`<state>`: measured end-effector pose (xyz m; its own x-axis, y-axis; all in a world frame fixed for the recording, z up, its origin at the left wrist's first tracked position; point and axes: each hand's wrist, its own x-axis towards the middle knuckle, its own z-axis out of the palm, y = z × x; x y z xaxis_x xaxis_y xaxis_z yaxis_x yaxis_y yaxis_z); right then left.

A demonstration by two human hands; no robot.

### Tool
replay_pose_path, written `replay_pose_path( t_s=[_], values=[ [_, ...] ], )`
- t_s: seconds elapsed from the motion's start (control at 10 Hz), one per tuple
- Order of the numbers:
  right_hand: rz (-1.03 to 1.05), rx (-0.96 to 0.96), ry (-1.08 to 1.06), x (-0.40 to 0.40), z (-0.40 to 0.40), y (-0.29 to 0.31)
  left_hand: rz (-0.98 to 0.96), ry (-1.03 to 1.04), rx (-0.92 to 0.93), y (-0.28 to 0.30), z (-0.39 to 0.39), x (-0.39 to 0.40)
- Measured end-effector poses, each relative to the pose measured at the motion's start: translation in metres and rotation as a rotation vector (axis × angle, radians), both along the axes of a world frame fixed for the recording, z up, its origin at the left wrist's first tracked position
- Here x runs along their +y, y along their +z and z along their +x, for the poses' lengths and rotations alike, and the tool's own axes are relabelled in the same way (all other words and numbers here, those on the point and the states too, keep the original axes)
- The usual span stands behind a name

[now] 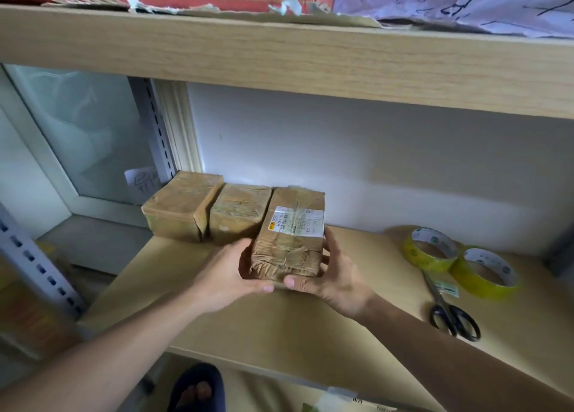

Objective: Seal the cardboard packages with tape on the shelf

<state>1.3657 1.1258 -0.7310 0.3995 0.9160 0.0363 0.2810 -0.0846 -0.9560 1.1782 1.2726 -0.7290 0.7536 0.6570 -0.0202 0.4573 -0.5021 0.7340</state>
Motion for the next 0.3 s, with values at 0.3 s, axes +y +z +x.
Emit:
replay_pose_path(
  t_s=[0.3],
  values=[
    [-0.312, -0.537, 0.121, -0.032, 0.000, 0.034, 0.214, -0.105, 0.481, 0.019, -0.020, 0.002]
  ],
)
